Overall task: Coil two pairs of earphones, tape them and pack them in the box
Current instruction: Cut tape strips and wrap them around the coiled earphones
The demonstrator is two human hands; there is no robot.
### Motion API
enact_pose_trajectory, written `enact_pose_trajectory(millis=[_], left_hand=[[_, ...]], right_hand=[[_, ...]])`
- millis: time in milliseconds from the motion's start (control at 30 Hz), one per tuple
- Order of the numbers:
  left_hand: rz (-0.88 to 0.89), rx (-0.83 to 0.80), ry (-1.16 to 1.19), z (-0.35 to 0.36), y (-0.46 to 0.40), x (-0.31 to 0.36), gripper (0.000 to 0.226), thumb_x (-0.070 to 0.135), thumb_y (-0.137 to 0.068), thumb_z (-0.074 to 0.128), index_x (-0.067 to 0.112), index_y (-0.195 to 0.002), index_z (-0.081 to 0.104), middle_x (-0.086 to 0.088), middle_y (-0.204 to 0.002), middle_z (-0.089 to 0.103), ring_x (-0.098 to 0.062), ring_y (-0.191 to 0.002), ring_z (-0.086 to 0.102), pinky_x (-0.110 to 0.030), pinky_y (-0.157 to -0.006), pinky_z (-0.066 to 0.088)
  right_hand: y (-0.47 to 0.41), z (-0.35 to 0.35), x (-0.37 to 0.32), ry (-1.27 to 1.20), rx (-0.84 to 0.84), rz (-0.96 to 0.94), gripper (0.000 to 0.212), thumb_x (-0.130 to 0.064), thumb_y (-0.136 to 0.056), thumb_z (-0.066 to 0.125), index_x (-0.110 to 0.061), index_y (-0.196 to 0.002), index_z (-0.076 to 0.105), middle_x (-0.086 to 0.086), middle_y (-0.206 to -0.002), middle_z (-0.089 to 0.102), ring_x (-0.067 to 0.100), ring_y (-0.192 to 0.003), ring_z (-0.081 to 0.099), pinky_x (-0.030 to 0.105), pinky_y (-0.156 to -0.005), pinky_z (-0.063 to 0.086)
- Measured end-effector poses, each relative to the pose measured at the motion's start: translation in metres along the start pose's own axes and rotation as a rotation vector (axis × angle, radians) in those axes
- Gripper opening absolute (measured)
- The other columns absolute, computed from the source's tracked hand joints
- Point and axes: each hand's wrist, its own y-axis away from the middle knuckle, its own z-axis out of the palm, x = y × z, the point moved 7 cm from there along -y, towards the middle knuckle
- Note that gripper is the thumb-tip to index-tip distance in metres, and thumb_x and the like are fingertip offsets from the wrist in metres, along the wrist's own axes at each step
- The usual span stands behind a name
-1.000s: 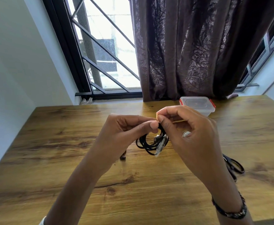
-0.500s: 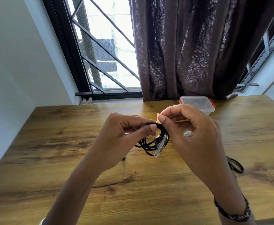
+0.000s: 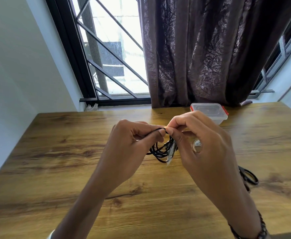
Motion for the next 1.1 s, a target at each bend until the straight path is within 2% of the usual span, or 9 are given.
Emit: enact_pose_trajectory(millis=[67,167,267,367,767,900,1000,1033,1100], left_hand=[[0.004,0.007,0.026,0.0,-0.001,0.0,0.015,0.035,-0.077,0.07,0.026,-0.086,0.077,0.003,-0.074,0.074,-0.023,-0.073,0.07,-0.054,-0.07,0.055],[0.005,0.008,0.068,0.001,-0.001,0.001,0.011,0.025,-0.079,0.072,0.028,-0.088,0.077,0.006,-0.077,0.076,-0.017,-0.076,0.072,-0.05,-0.075,0.057],[-0.016,-0.001,0.138,0.001,-0.002,-0.002,0.012,0.017,-0.079,0.071,0.023,-0.087,0.076,0.002,-0.079,0.076,-0.017,-0.078,0.073,-0.038,-0.077,0.059],[-0.056,-0.025,0.214,0.002,-0.003,-0.009,0.013,0.003,-0.081,0.067,0.008,-0.089,0.076,-0.005,-0.081,0.076,-0.019,-0.079,0.073,-0.025,-0.075,0.057],[-0.052,-0.04,0.252,0.006,-0.002,-0.008,0.016,0.003,-0.082,0.065,0.001,-0.094,0.075,-0.009,-0.086,0.076,-0.021,-0.084,0.073,-0.025,-0.079,0.056],[-0.041,-0.019,0.253,0.003,-0.002,-0.005,0.017,0.009,-0.08,0.064,0.006,-0.094,0.075,-0.009,-0.086,0.076,-0.022,-0.084,0.073,-0.029,-0.079,0.057],[-0.037,-0.015,0.251,0.002,-0.002,-0.001,0.017,0.013,-0.079,0.065,0.01,-0.092,0.075,-0.004,-0.085,0.076,-0.018,-0.083,0.073,-0.026,-0.078,0.057],[-0.031,-0.012,0.241,0.002,-0.002,0.001,0.017,0.013,-0.079,0.066,0.011,-0.092,0.075,-0.003,-0.084,0.076,-0.016,-0.082,0.072,-0.024,-0.076,0.056],[-0.006,-0.004,0.211,0.0,-0.002,0.004,0.016,0.01,-0.081,0.066,0.012,-0.093,0.075,0.0,-0.084,0.076,-0.013,-0.08,0.072,-0.02,-0.073,0.054]], right_hand=[[0.003,0.0,-0.002,0.044,0.04,-0.042,0.011,-0.015,-0.092,0.063,-0.007,-0.096,0.069,-0.002,-0.092,0.063,0.012,-0.084,0.061,0.027,-0.069,0.053],[0.008,0.001,-0.004,0.095,0.089,-0.065,0.011,-0.015,-0.093,0.064,-0.007,-0.095,0.071,-0.001,-0.094,0.065,0.013,-0.084,0.061,0.028,-0.069,0.052],[0.011,0.001,-0.004,0.102,0.108,-0.06,0.011,-0.015,-0.092,0.065,-0.007,-0.094,0.072,-0.001,-0.094,0.066,0.013,-0.083,0.062,0.027,-0.067,0.052],[0.013,0.0,-0.002,0.069,0.106,-0.057,0.009,-0.014,-0.09,0.067,-0.007,-0.093,0.072,-0.001,-0.094,0.067,0.011,-0.083,0.063,0.026,-0.067,0.052],[0.01,0.002,0.009,-0.15,-0.035,-0.06,0.014,-0.01,-0.088,0.067,-0.002,-0.099,0.071,0.003,-0.1,0.063,0.011,-0.089,0.066,0.023,-0.07,0.057],[0.013,0.005,0.009,-0.177,-0.121,-0.047,0.021,-0.018,-0.091,0.068,-0.006,-0.109,0.069,0.001,-0.108,0.06,0.01,-0.096,0.065,0.022,-0.077,0.057],[0.012,0.001,0.015,-0.382,-0.078,0.151,0.015,-0.019,-0.092,0.061,-0.013,-0.104,0.069,-0.002,-0.101,0.067,0.002,-0.086,0.067,0.018,-0.073,0.057],[0.012,0.001,0.019,-0.486,-0.061,0.252,0.015,-0.023,-0.092,0.059,-0.016,-0.102,0.067,-0.004,-0.096,0.069,0.001,-0.079,0.068,0.023,-0.072,0.058],[0.011,0.004,0.024,-0.626,-0.04,0.364,0.018,-0.029,-0.094,0.056,-0.017,-0.103,0.065,-0.002,-0.094,0.072,0.011,-0.082,0.072,0.039,-0.075,0.061]])
